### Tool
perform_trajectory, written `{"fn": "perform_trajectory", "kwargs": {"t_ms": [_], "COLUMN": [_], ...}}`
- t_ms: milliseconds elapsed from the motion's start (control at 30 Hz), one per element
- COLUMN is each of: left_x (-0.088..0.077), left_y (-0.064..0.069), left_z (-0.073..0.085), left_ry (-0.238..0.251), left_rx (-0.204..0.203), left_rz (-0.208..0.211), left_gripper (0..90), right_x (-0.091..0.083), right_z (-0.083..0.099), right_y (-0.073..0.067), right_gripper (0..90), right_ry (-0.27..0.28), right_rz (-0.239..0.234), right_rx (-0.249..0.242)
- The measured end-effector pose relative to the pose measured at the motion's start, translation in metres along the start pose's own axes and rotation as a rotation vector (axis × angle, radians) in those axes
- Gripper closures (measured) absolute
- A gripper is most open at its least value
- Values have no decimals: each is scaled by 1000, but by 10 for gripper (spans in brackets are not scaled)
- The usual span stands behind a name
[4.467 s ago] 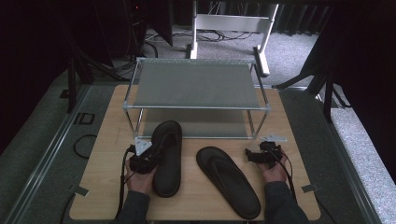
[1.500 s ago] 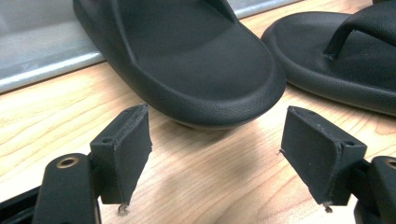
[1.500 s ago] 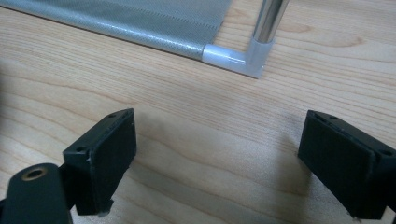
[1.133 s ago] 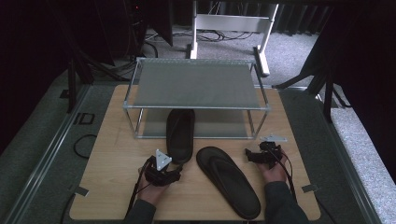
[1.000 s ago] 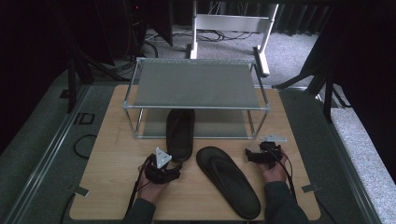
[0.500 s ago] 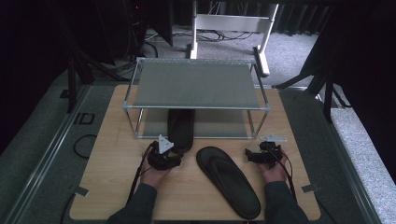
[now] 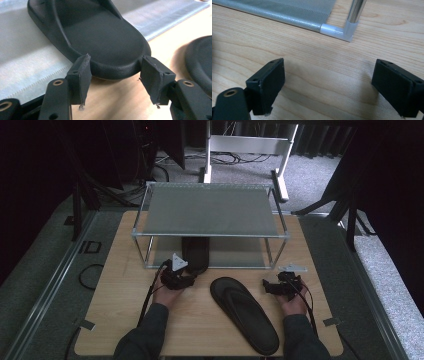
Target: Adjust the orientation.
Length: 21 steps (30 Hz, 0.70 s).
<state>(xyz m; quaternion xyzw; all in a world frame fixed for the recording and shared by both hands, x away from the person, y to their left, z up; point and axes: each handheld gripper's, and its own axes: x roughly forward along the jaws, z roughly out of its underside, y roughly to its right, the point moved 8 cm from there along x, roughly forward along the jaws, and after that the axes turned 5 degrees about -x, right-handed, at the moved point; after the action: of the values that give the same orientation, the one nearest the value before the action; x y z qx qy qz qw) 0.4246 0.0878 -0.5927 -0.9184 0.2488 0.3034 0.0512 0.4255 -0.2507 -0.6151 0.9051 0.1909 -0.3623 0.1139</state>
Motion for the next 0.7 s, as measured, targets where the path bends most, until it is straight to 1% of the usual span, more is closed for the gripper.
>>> {"fn": "perform_trajectory", "kwargs": {"t_ms": [33,133,167,200,233,300,367,467,533,567,600,700], "left_x": [1,5,6,6,8,10,11,14,16,16,16,20], "left_y": [-2,-6,-9,-10,-11,-12,-13,-14,-15,-15,-15,-16], "left_z": [-1,-3,-5,-6,-7,-8,-7,0,3,3,3,4], "left_ry": [3,9,13,18,20,20,24,8,-8,-3,-8,-46], "left_rx": [4,2,-10,-27,-37,-39,-45,-44,-59,-61,-58,-65], "left_rz": [-8,-31,-36,-28,-32,-41,-45,-45,-37,-38,-36,-27], "left_gripper": [453,458,465,468,471,471,440,371,339,328,328,307], "right_x": [0,0,0,0,0,0,0,0,0,0,0,0], "right_z": [0,0,0,0,0,0,0,0,0,0,0,0], "right_y": [0,0,0,0,0,0,0,0,0,0,0,0], "right_gripper": [111,111,111,111,111,111,111,111,111,111,111,111], "right_ry": [0,0,0,0,0,-1,0,0,0,0,0,0], "right_rz": [0,0,-1,0,0,0,0,0,0,0,0,0], "right_rx": [0,0,0,1,1,1,1,0,0,0,0,1]}}
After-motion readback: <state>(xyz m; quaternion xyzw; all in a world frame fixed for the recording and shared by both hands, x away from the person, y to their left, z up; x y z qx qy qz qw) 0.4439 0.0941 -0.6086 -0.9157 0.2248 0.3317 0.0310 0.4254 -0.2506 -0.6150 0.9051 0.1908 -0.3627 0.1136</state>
